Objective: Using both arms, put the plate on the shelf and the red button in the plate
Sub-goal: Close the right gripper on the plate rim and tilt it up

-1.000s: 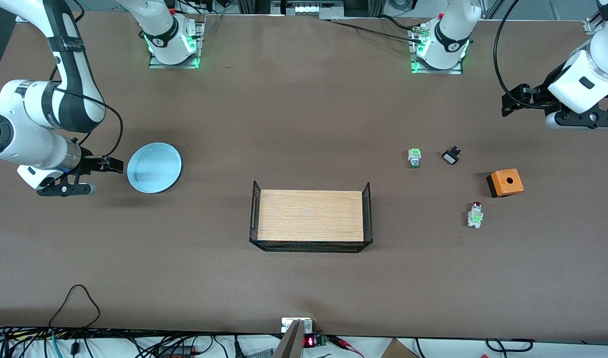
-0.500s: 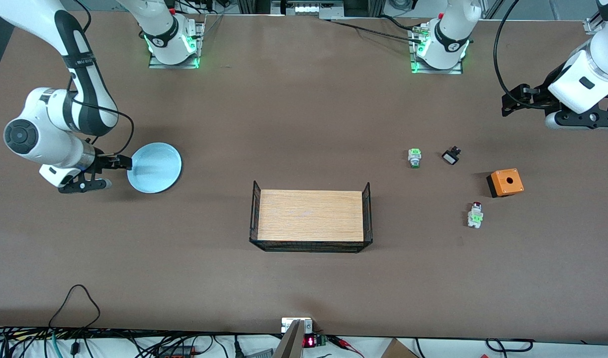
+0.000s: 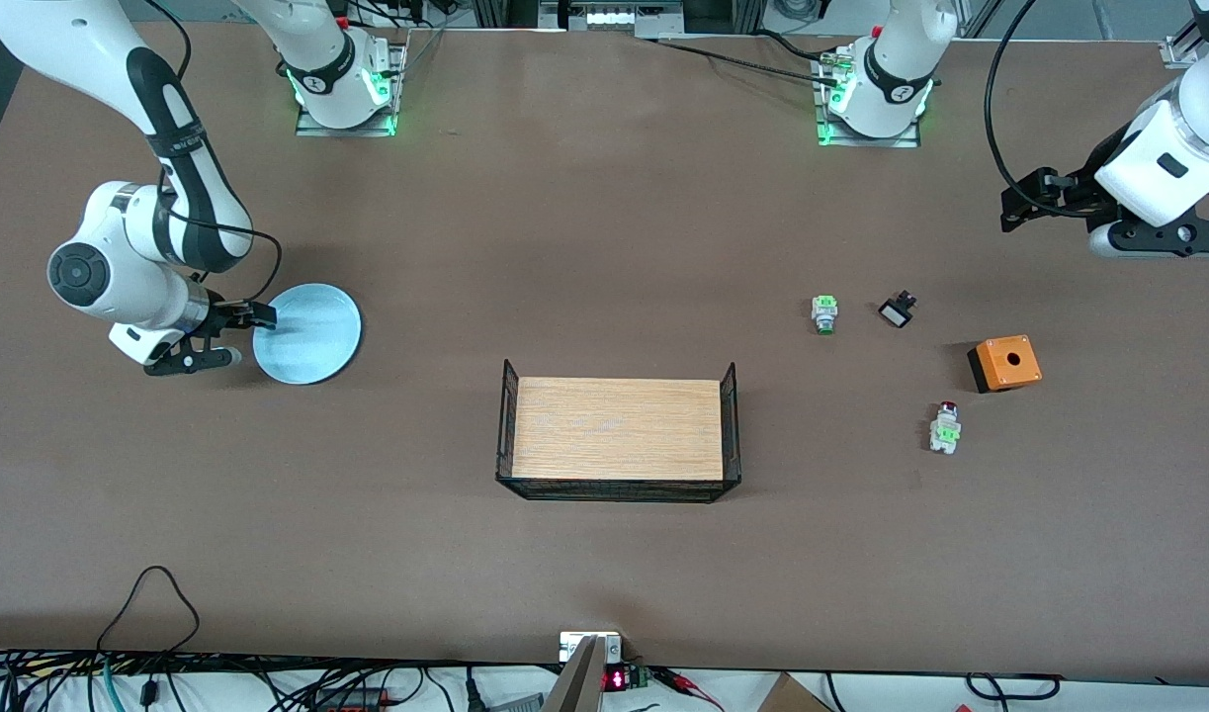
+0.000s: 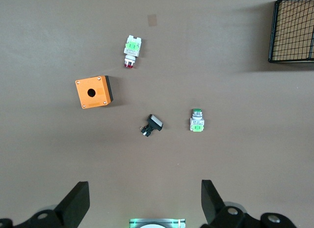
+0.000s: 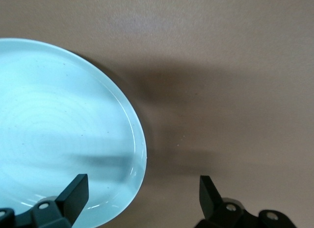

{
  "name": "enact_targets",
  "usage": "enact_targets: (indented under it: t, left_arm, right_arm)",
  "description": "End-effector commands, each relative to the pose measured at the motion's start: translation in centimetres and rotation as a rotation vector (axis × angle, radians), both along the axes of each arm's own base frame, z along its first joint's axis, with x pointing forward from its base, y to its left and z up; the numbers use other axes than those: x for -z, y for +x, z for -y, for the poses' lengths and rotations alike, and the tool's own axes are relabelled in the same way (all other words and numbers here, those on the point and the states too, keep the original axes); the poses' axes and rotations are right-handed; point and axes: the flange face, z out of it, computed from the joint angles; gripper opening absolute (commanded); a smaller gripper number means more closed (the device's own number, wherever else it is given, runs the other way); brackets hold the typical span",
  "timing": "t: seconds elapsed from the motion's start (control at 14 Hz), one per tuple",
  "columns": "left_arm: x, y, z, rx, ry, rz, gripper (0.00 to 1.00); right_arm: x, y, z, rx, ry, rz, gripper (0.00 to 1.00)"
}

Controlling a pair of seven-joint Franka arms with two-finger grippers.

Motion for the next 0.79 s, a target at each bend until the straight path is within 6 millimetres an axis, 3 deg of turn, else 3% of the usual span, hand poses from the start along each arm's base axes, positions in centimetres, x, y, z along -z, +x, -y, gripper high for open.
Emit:
enact_targets:
  t: [0.0,0.36,0.43,0.5,0.71]
  left_arm:
    - [-0.6,0.3,-0.3,0.004,0.025,-0.004,1.0]
    - [-0.6,0.3,-0.3,0.004,0.025,-0.005,1.0]
    - [-0.6,0.3,-0.4,0.002,0.025,-0.005,1.0]
    - [-0.6,0.3,-0.4,0.002,0.025,-0.005,1.0]
    - [-0.4,0.3,-1.1,0.005,0.023,-0.011,1.0]
  right_arm:
    - [1.1,-0.3,0.1,-0.009,0.012,0.001,1.0]
    - [2.4,-0.5,0.1,-0.007,0.01,-0.009,0.96]
    - [2.4,-0.5,0.0,-0.009,0.011,-0.011,0.9]
    - [2.7,-0.6,0.0,-0.009,0.011,-0.015,0.82]
    - [3.1,-0.7,0.0,-0.007,0.011,-0.026,0.36]
